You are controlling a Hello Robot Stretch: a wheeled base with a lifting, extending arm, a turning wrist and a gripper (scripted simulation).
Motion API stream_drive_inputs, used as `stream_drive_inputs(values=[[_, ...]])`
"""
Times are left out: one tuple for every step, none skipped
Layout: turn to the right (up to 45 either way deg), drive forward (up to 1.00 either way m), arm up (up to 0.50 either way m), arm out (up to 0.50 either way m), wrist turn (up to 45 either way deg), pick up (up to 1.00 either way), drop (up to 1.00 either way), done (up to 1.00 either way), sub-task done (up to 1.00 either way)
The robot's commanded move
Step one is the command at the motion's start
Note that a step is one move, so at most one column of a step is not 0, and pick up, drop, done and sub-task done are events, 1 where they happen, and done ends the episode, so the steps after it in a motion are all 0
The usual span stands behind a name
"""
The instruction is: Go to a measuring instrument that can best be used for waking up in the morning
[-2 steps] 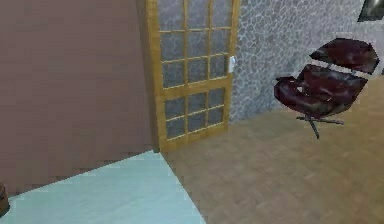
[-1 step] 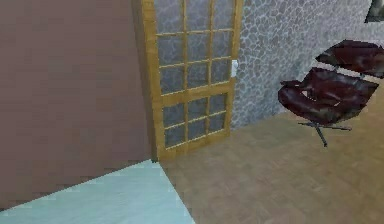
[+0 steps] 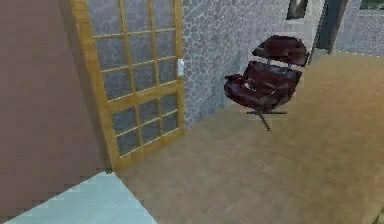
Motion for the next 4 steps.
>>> stream_drive_inputs(values=[[0.0,0.35,0.0,0.0,0.0,0.0,0.0,0.0,0.0],[45.0,0.0,0.0,0.0,0.0,0.0,0.0,0.0,0.0],[0.0,1.0,0.0,0.0,0.0,0.0,0.0,0.0,0.0],[0.0,1.0,0.0,0.0,0.0,0.0,0.0,0.0,0.0]])
